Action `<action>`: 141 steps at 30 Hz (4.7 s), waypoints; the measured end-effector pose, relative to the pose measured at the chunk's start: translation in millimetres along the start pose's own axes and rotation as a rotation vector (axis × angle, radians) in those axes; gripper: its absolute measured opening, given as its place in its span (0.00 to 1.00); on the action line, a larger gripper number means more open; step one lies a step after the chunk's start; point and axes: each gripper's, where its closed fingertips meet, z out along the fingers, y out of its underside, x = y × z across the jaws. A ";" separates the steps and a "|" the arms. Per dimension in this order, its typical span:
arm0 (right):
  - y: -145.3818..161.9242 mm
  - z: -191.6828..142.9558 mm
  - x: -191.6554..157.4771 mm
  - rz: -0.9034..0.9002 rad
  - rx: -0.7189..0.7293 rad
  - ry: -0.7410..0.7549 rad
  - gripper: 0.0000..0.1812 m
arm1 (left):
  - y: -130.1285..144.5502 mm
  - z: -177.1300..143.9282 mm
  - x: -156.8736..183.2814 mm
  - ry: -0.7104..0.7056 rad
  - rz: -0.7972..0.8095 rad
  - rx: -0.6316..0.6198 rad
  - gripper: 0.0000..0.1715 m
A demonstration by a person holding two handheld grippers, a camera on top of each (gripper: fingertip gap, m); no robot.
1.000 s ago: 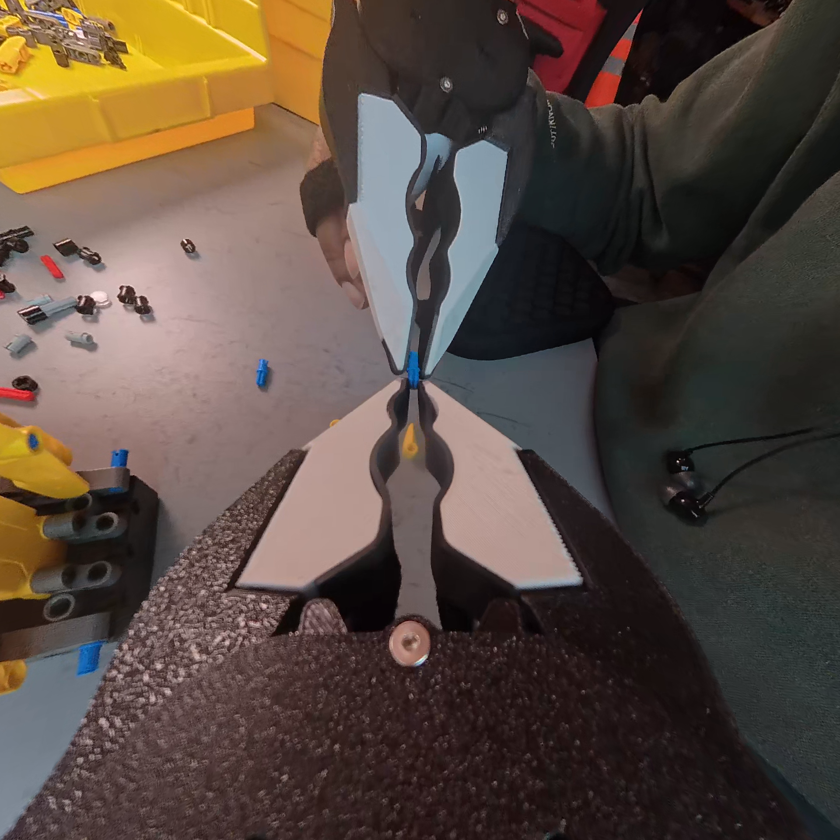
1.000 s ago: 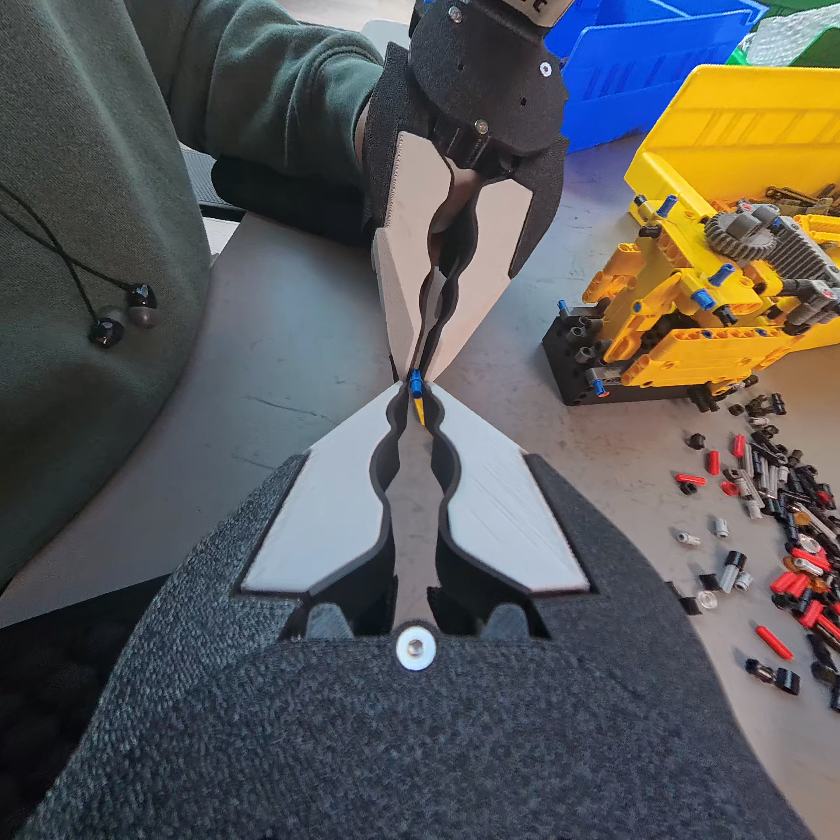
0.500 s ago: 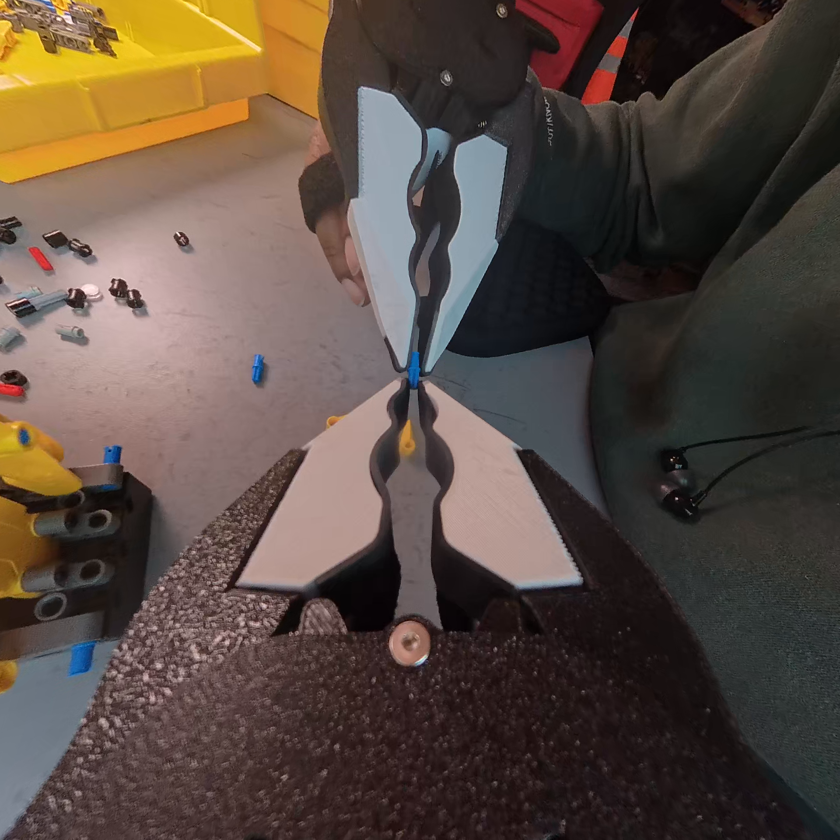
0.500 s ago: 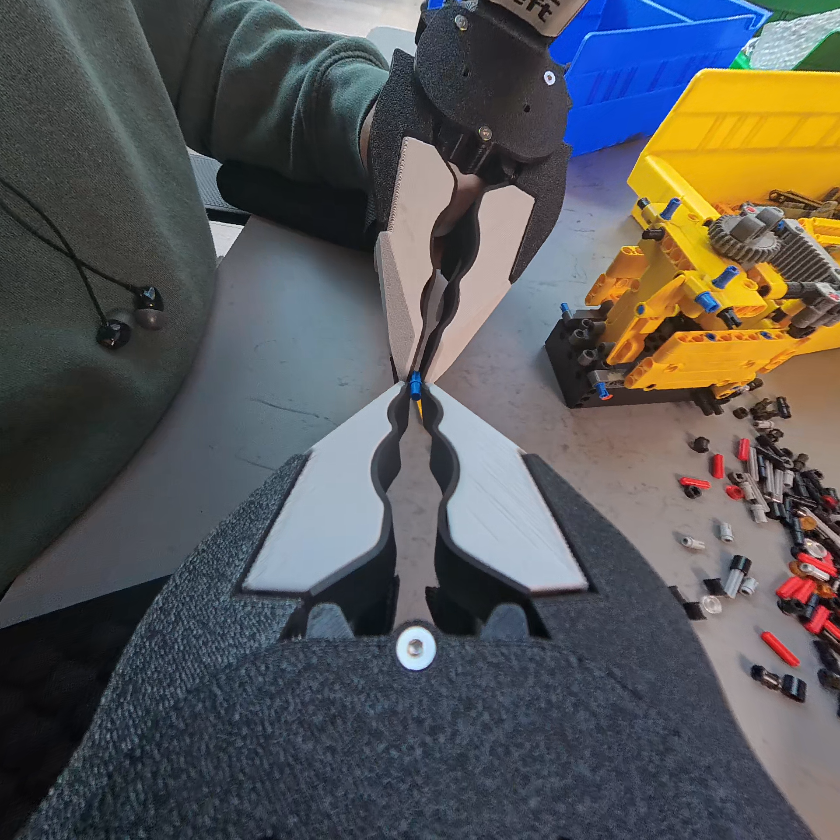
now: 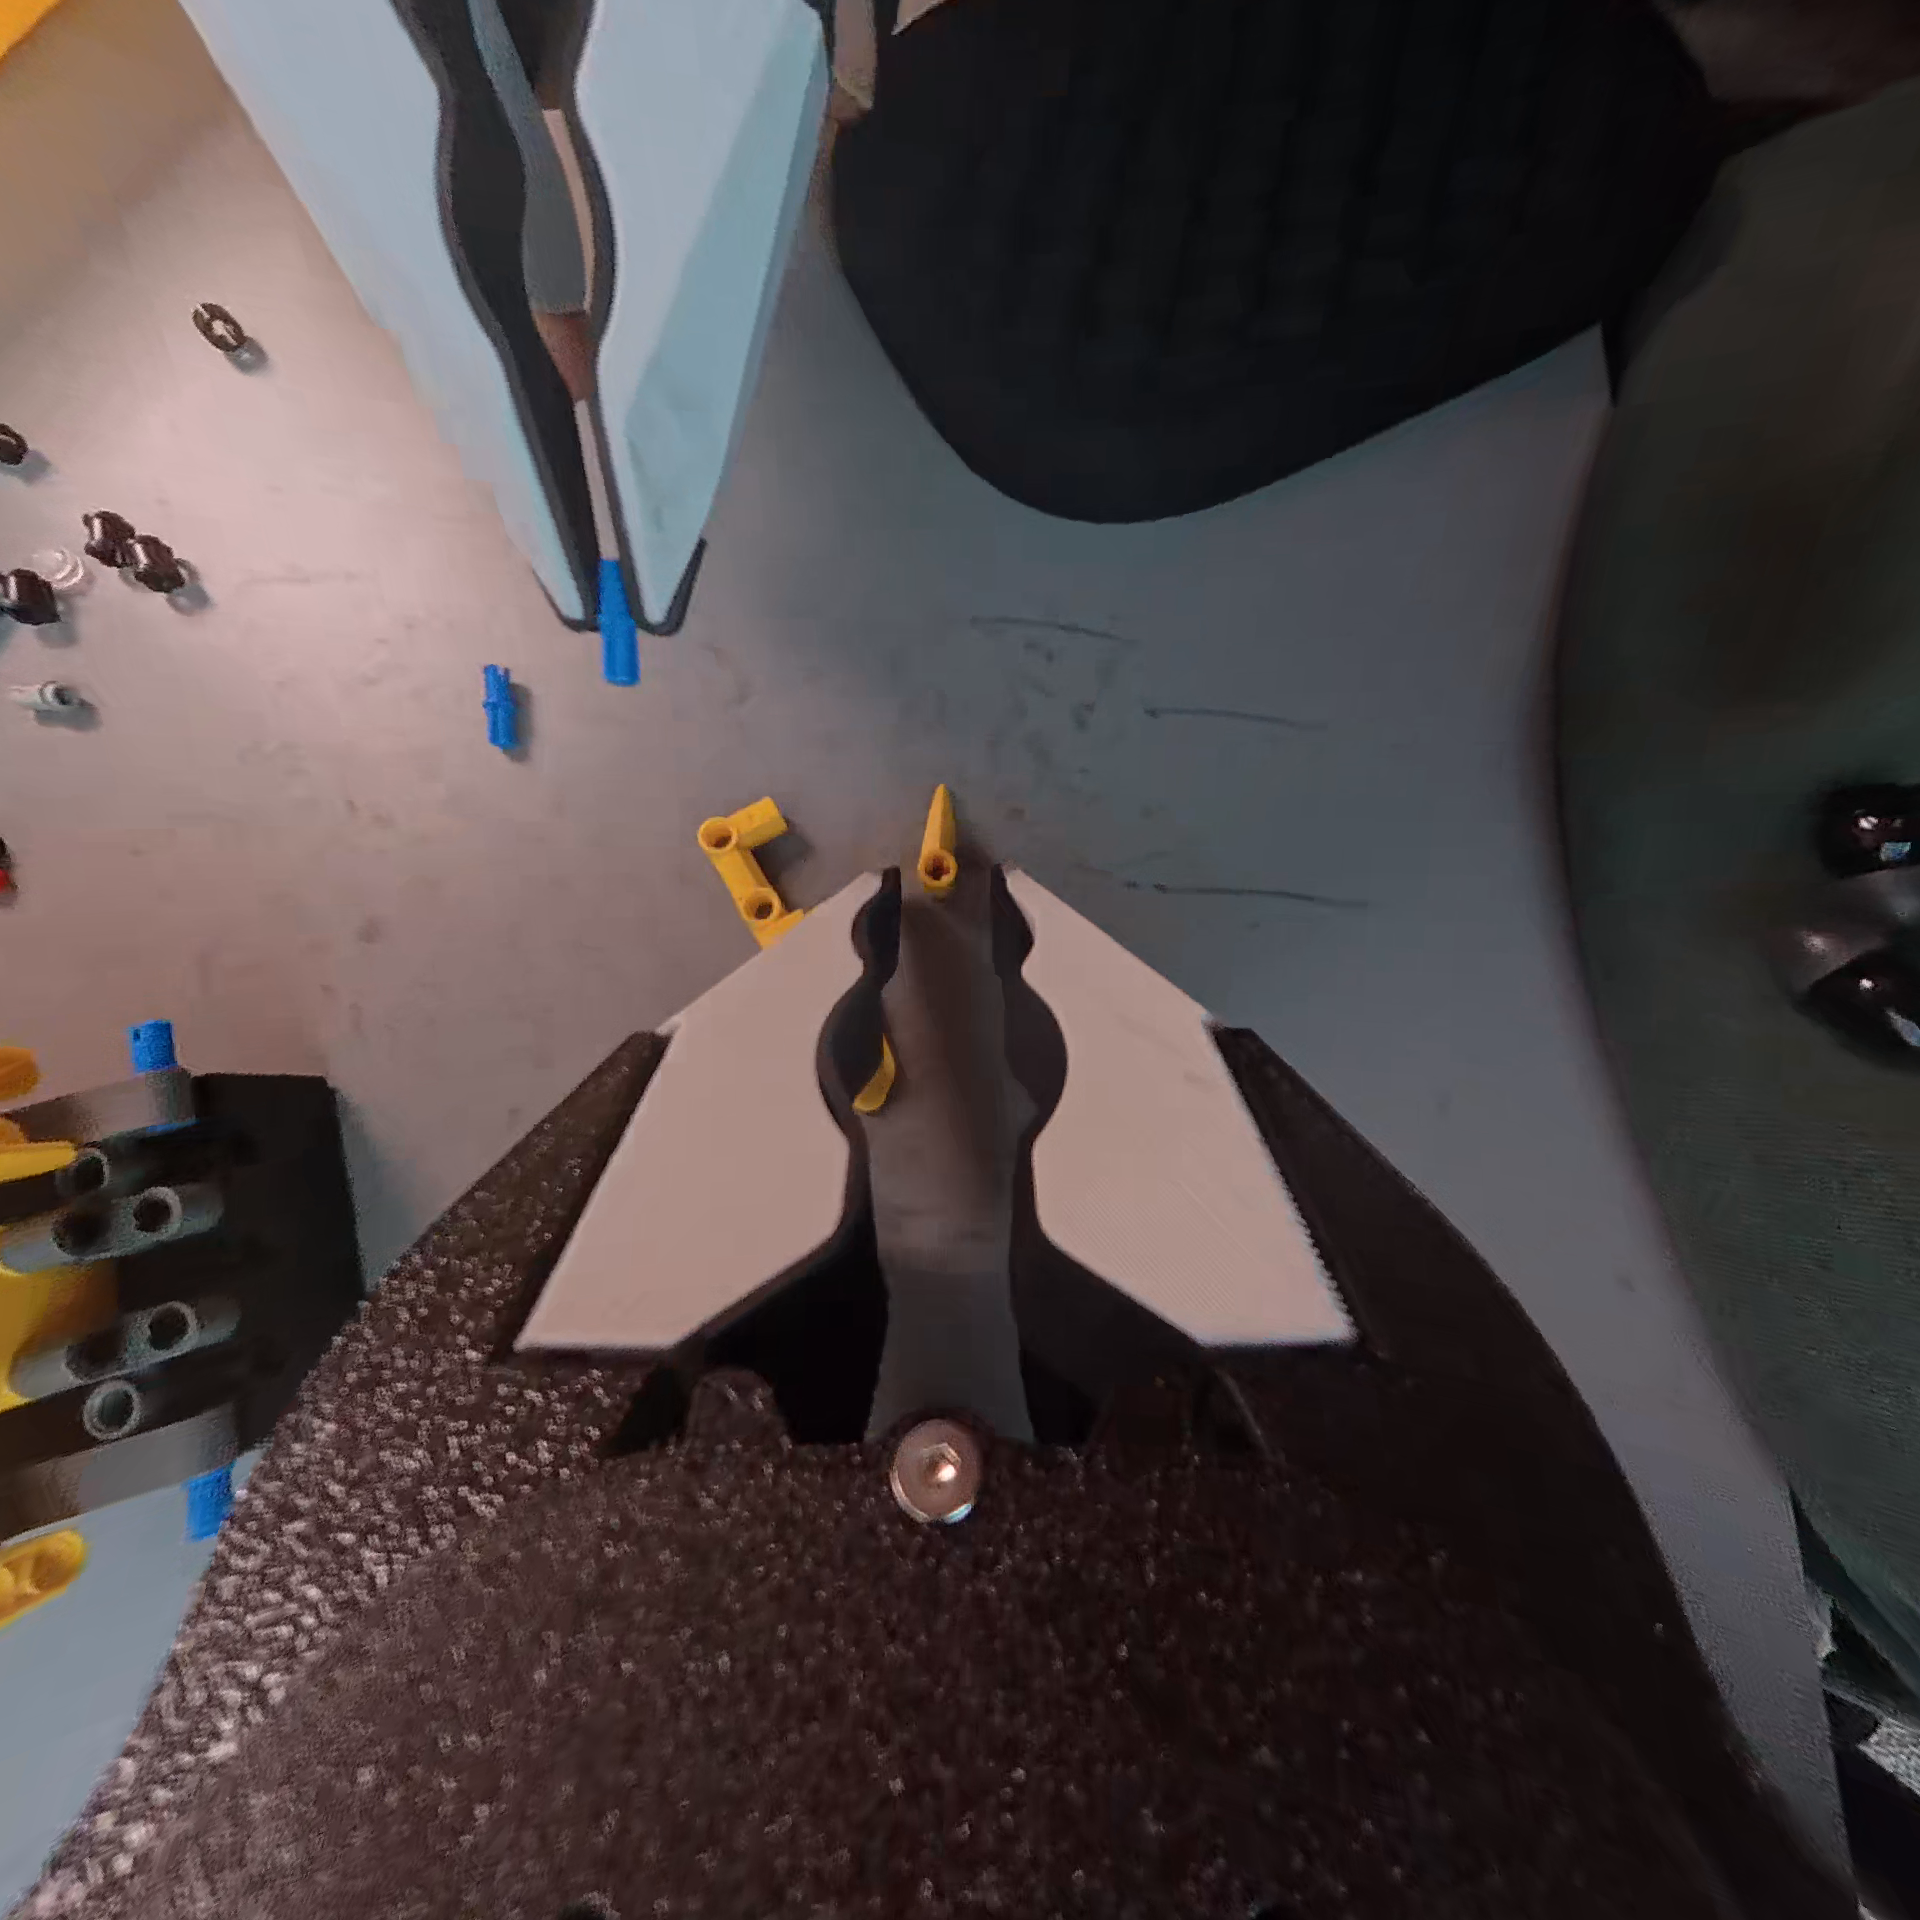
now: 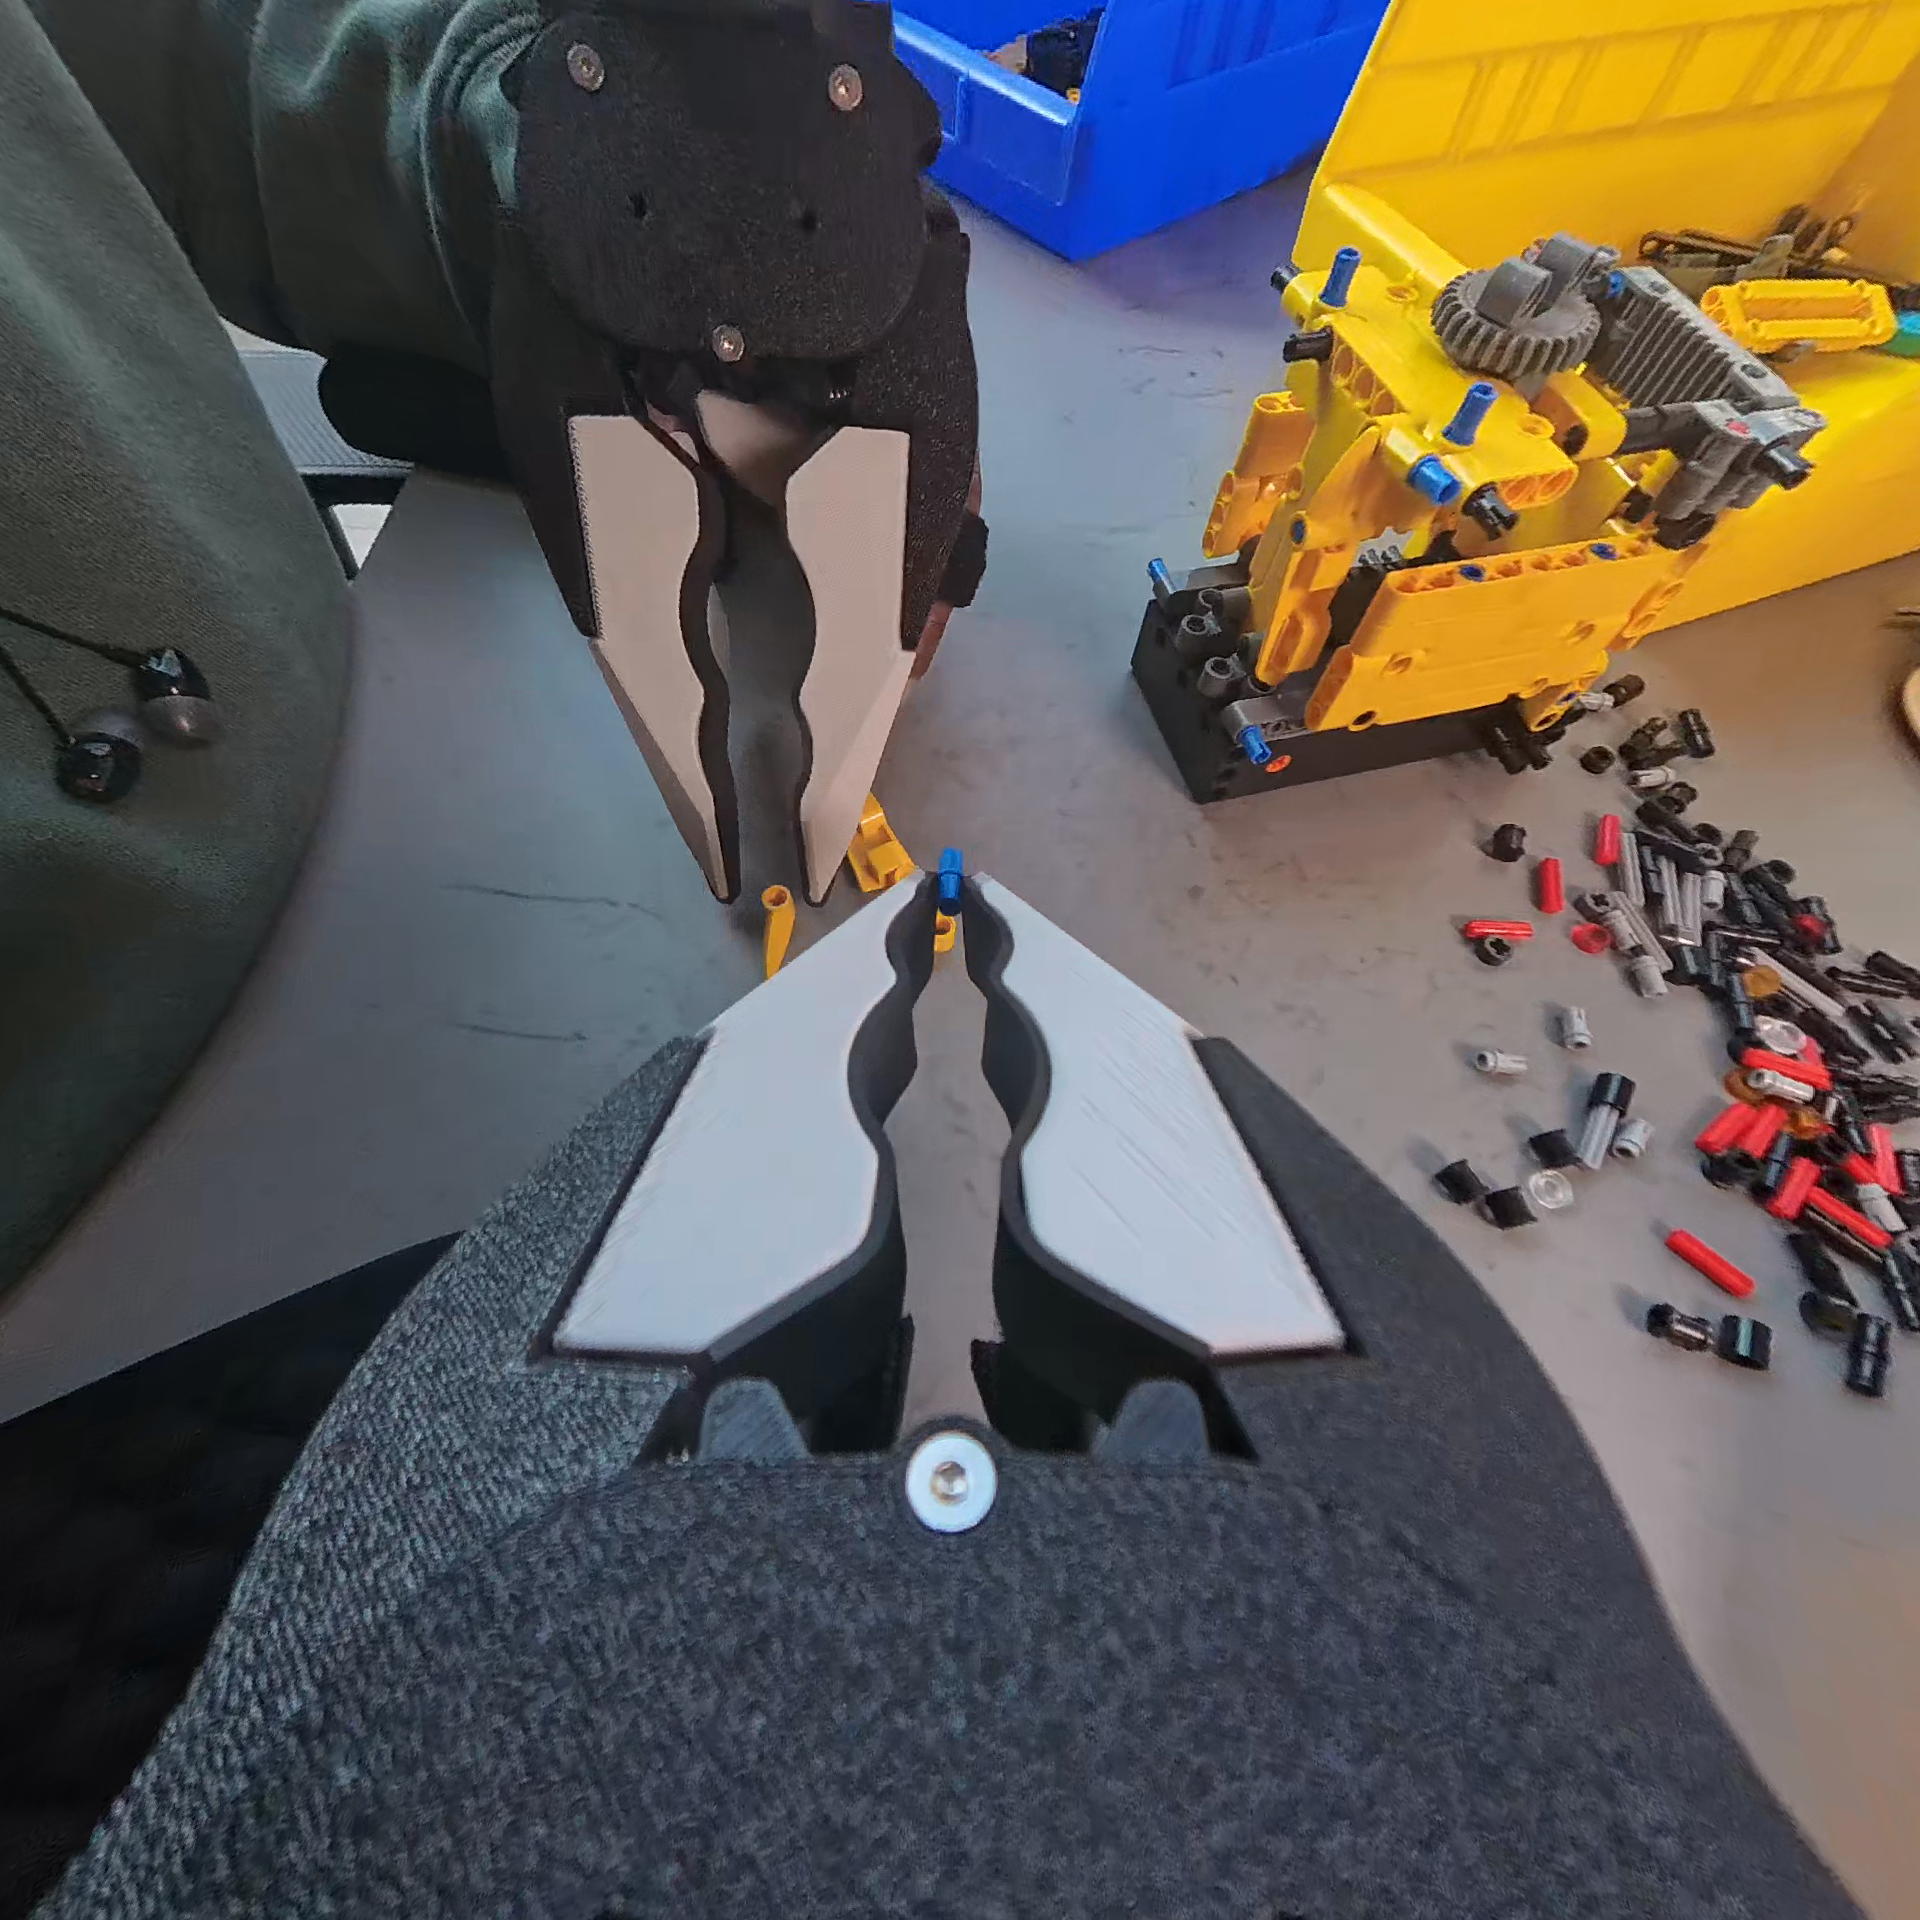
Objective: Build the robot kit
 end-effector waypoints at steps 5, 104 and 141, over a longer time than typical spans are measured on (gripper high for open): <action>4.1 1.2 -0.4 0.009 -0.021 -0.006 0.02 | -0.4 4.4 -0.7 -0.024 0.037 -0.039 0.07; -116.9 -14.9 -8.7 0.613 0.690 -0.252 0.01 | -91.8 -132.5 -29.2 0.222 -0.170 1.057 0.04; -67.7 13.9 -28.4 -0.373 0.226 0.143 0.08 | -60.3 -85.9 -17.5 0.738 -0.755 0.669 0.04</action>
